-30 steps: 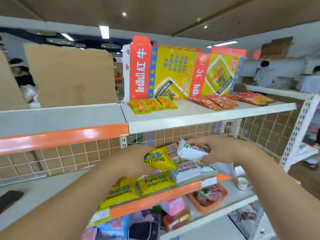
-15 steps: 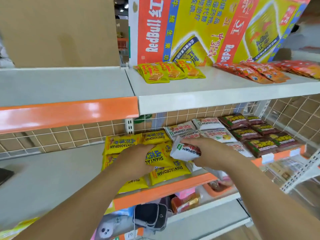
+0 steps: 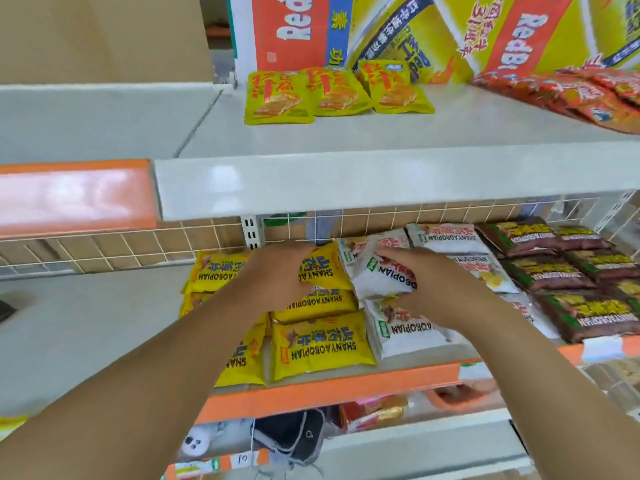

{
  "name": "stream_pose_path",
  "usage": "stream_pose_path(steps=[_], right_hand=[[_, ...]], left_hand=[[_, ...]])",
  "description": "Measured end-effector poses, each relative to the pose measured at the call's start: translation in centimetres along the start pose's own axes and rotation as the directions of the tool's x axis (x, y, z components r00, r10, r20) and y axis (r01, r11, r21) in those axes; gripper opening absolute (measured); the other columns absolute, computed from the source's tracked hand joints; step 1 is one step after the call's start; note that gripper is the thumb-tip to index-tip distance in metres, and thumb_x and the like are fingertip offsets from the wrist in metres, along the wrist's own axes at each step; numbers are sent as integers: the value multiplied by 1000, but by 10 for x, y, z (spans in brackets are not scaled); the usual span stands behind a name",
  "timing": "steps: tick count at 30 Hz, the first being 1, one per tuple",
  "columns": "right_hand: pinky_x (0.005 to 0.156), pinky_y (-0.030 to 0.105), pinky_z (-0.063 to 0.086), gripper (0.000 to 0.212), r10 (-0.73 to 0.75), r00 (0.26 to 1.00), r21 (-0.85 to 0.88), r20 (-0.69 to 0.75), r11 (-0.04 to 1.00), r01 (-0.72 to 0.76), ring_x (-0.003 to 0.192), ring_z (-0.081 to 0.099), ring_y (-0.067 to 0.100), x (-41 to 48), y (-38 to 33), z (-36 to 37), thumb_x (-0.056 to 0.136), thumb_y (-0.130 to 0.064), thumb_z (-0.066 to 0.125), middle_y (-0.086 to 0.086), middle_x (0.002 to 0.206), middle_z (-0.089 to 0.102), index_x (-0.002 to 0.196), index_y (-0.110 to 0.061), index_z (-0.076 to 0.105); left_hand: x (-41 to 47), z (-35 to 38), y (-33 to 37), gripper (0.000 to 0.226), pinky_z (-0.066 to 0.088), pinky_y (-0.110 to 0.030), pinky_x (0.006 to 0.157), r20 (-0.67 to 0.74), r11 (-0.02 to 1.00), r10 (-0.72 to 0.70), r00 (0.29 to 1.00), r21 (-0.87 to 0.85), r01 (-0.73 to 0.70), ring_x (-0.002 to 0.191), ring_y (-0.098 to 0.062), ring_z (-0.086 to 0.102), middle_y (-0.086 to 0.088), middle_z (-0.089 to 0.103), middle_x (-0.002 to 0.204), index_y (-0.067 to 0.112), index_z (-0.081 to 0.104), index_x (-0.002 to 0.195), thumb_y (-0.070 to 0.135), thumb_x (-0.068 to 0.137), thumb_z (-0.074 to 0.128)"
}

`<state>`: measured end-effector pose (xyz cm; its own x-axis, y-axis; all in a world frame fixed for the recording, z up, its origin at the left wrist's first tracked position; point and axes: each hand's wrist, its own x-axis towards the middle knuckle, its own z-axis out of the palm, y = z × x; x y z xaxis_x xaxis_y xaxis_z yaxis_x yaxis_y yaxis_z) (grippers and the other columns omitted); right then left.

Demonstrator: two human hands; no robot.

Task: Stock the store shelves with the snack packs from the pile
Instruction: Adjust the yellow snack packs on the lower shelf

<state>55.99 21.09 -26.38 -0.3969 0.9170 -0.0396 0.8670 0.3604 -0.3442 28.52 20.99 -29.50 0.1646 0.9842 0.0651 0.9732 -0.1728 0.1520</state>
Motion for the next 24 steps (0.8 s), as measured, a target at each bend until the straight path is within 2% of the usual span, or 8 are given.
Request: stream_pose_path(steps=[4, 7, 9, 12, 15, 17, 20, 24], right_hand=[[84, 28, 43, 82, -51, 999, 34, 1, 998, 51, 118, 51, 15, 8, 30, 0, 85, -27, 73, -10, 141, 48, 150, -52, 31], [65, 19, 39, 84, -67, 998, 44, 20, 997, 66, 98, 53, 8, 16, 46, 1, 85, -18, 70, -12, 138, 47, 150, -54, 30], [60, 18, 39, 86, -66, 997, 61, 28, 996, 64, 87, 52, 1, 18, 53, 2, 85, -16, 70, -13, 136, 47, 149, -56, 29], [70, 21, 48, 87, -78, 996, 49, 32, 996, 76, 95, 54, 3, 21, 58, 4, 85, -20, 72, -13, 133, 48, 148, -58, 27], [74, 21, 47, 85, -97, 994, 11, 39, 995, 97, 103, 51, 6, 22, 59, 7, 86, -20, 72, -14, 134, 48, 150, -54, 28], [77, 23, 47, 85, -98, 994, 7, 39, 995, 98, 107, 49, 7, 23, 59, 8, 85, -19, 71, -15, 134, 48, 150, -53, 28], [78, 24, 48, 87, -86, 995, 5, 44, 996, 85, 108, 49, 6, 26, 60, 8, 84, -20, 72, -16, 134, 47, 150, -54, 27], [73, 23, 47, 88, -81, 996, 1, 48, 997, 81, 103, 52, 8, 29, 57, 9, 83, -15, 69, -13, 134, 48, 150, -53, 28]], left_hand=[[35, 6, 9, 77, 48, -40, 101, 34, 994, -65, 997, 94, 62, 129, -27, 53, -2, 51, 146, 31, 35, 154, 46, 87, 70], [56, 18, 12, 75, 51, -43, 97, 70, 983, -107, 992, 155, 95, 124, -28, 57, -2, 51, 145, 32, 34, 154, 48, 88, 68], [69, 26, 11, 74, 51, -46, 98, 106, 975, -139, 985, 187, 117, 125, -29, 56, -2, 49, 148, 34, 33, 154, 46, 89, 68], [87, 31, 6, 73, 49, -49, 101, 119, 960, -160, 980, 249, 127, 132, -29, 52, 0, 47, 152, 36, 32, 154, 37, 89, 67], [99, 37, -3, 72, 50, -51, 96, 100, 929, -152, 983, 354, 108, 123, -29, 57, 1, 53, 143, 35, 30, 153, 28, 89, 60], [102, 45, -5, 79, 45, -53, 100, 123, 907, -185, 975, 403, 121, 126, -31, 52, -2, 49, 145, 31, 21, 156, 24, 86, 57], [98, 65, -2, 94, 30, -56, 112, 148, 919, -219, 964, 364, 153, 143, -33, 34, -6, 31, 159, 26, 3, 160, 32, 84, 59], [95, 73, -3, 105, 24, -56, 116, 98, 949, -232, 968, 240, 203, 148, -34, 24, -5, 23, 162, 28, -4, 161, 42, 82, 65]])
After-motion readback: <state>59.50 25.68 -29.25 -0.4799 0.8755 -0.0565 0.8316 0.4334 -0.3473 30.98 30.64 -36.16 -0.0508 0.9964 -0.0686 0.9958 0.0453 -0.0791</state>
